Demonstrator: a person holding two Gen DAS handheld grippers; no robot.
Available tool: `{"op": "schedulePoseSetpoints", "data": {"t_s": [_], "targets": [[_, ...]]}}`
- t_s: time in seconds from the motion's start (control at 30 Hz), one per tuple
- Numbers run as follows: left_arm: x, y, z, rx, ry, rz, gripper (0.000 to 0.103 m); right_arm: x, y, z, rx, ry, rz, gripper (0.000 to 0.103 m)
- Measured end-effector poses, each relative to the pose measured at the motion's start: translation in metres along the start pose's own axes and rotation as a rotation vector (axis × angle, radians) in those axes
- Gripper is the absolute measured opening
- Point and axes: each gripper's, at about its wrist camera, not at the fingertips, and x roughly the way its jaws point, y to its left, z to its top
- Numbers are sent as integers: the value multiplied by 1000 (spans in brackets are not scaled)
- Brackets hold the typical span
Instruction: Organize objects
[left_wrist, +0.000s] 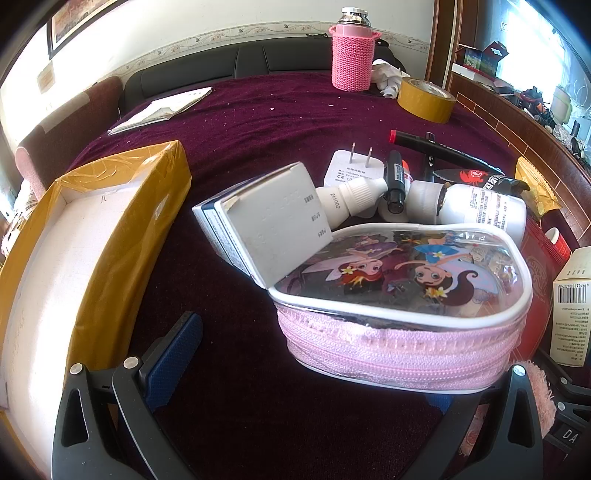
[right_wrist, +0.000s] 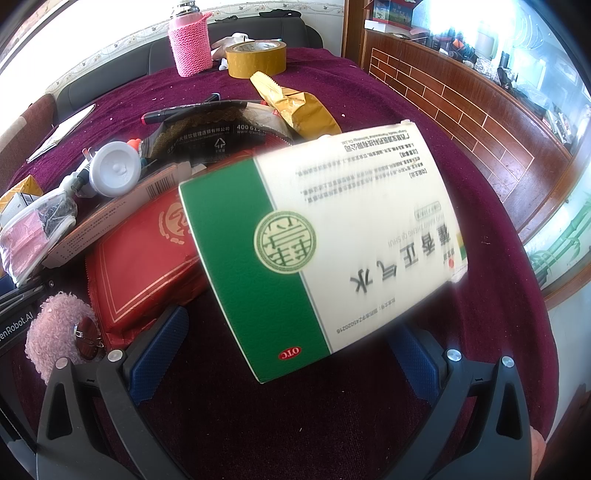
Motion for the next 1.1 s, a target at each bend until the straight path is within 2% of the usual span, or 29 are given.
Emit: {"op": "schedulePoseSetpoints", "data": {"t_s": [1.1], "targets": [[-2, 1, -4, -5, -1, 4, 102, -1, -3, 2, 1, 0, -1, 103]]}}
